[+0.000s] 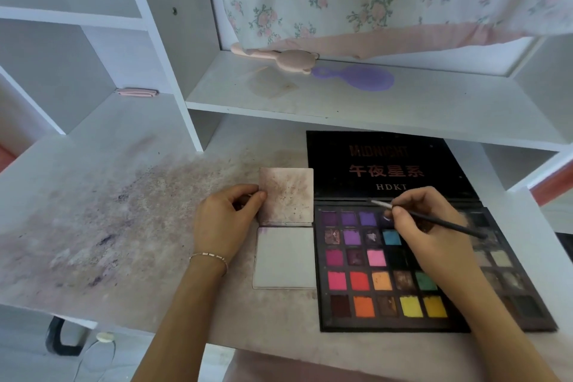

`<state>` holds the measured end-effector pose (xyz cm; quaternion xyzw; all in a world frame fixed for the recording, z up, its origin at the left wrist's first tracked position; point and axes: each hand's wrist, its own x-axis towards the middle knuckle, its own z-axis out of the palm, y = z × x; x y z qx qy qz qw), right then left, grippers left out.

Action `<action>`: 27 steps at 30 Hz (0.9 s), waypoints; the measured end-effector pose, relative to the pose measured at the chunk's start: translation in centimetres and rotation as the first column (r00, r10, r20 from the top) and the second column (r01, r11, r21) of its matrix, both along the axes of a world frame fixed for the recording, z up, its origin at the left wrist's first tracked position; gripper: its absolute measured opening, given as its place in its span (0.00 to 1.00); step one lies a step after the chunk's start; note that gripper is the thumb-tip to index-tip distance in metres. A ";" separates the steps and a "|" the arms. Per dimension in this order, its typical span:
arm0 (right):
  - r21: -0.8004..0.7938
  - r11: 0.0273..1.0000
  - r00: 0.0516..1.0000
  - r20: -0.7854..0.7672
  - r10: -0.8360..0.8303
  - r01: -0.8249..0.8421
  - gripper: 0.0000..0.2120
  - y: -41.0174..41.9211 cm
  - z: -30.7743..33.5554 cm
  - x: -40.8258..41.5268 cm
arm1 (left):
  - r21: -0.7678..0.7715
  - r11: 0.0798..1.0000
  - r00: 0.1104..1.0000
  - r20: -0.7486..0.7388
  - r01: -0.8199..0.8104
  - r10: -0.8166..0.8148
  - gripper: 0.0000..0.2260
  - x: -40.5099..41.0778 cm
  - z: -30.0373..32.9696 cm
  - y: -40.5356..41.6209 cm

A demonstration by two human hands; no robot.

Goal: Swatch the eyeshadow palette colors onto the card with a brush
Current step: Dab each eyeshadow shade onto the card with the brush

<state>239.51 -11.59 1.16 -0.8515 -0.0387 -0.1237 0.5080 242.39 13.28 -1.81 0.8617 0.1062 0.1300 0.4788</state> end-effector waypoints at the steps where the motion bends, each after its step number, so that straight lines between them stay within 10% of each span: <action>1: -0.027 1.000 1.000 -0.003 0.000 0.000 0.12 -0.3 -0.1 -0.1 | -0.001 1.000 1.000 0.001 -0.004 0.004 0.05 0.0 0.0 0.0; 27: -0.119 0.989 0.995 -0.075 0.073 -0.082 0.15 -1.0 -0.7 -0.9 | 0.033 0.999 1.000 0.023 -0.004 0.003 0.04 0.1 -0.2 -0.1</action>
